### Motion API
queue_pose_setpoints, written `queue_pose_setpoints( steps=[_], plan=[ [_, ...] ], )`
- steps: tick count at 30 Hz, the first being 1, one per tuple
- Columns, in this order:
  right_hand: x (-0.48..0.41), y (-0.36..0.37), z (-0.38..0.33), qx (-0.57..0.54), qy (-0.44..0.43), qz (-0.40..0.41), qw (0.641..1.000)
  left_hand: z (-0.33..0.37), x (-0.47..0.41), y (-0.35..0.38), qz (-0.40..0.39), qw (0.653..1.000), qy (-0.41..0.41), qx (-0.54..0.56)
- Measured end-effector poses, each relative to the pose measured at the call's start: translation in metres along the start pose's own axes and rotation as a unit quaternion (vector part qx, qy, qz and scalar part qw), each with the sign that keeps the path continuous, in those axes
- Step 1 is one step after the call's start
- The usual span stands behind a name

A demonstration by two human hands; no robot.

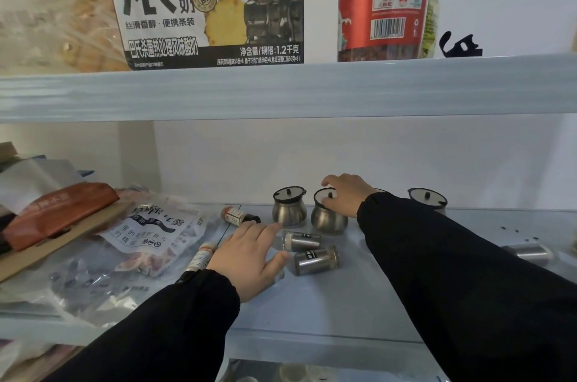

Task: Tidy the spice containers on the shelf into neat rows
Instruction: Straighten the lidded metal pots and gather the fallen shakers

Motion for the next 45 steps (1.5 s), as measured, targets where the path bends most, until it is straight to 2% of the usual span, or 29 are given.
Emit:
queue_pose_setpoints(
  steps=[2,6,13,25,36,40,45],
  plan=[
    [-0.001,0.003,0.001,0.045,0.0,-0.017,0.999,0.0,-0.001,0.0,0.0,1.0,0.0,-0.001],
    [0.003,0.002,-0.004,0.011,-0.008,-0.028,1.0,0.0,-0.002,0.001,-0.002,1.0,-0.003,-0.001],
    [0.006,-0.005,-0.008,0.029,-0.027,-0.059,0.998,0.002,-0.004,0.002,0.001,1.0,0.004,-0.009],
    [0.002,0.003,-0.001,0.01,-0.033,-0.055,0.998,0.003,-0.002,0.001,0.0,1.0,0.005,-0.009],
    [0.0,0.0,0.005,-0.008,0.002,-0.044,0.999,-0.007,0.004,-0.008,0.007,1.0,0.004,-0.003],
    [-0.008,-0.025,-0.02,-0.041,-0.013,0.032,0.999,-0.022,0.008,-0.014,0.015,1.0,-0.004,-0.005],
    [-0.018,-0.008,-0.073,-0.014,-0.057,-0.033,0.998,-0.039,0.021,-0.025,0.028,0.999,-0.021,-0.016]
  ],
)
Point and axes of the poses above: each hand's wrist, its own x-axis away from the middle knuckle, its own y-axis out of the palm, z = x × y, the point moved 9 cm from there along -x, towards the middle knuckle, and after that the axes turned 7 degrees about z, right-handed, at the moved point
